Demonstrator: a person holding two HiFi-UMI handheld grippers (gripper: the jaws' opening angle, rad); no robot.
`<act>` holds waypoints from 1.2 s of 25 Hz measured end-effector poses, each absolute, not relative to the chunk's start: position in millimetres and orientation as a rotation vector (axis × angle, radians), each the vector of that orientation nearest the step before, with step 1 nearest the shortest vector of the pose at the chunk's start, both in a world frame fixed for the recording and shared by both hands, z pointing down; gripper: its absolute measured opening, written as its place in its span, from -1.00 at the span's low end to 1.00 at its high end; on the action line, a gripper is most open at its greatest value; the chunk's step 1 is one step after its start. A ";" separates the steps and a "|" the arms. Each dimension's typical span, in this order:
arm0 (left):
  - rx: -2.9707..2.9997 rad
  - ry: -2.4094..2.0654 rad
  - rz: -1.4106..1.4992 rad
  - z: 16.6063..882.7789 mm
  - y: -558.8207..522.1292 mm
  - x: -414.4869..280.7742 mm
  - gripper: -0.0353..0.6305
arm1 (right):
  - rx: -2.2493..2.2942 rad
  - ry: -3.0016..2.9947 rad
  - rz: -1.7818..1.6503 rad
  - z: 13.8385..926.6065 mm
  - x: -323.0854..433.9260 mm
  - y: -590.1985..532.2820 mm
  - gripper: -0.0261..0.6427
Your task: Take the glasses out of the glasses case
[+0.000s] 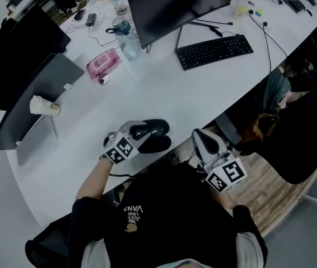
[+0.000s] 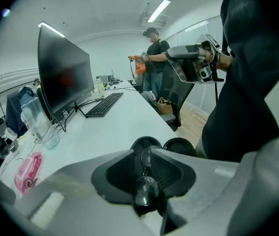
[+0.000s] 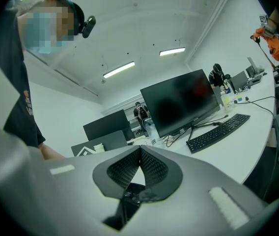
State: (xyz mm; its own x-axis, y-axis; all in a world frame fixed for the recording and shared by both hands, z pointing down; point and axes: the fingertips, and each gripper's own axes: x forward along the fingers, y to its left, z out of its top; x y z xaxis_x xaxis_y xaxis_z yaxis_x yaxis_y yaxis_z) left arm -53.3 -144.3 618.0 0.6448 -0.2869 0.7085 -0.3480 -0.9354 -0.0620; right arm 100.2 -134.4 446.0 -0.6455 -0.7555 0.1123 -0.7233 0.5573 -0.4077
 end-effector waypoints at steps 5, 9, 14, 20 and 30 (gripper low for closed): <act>2.745 -0.449 1.254 633.8 -142.9 -53.7 -0.54 | -1.284 2.708 -0.667 449.1 101.1 -139.3 -0.92; 2.740 -0.400 1.265 640.9 -144.7 -51.1 -0.54 | -1.285 2.708 -0.674 451.2 102.3 -142.7 -0.92; 2.705 -0.343 1.310 651.0 -144.5 -50.3 -0.54 | -1.286 2.705 -0.687 452.3 105.1 -146.1 -0.92; 2.661 -0.317 1.345 663.6 -145.8 -53.2 -0.54 | -1.285 2.708 -0.698 455.7 107.5 -150.1 -0.92; 2.622 -0.228 1.377 674.9 -142.2 -52.7 -0.54 | -1.280 2.708 -0.707 457.2 112.2 -153.7 -0.92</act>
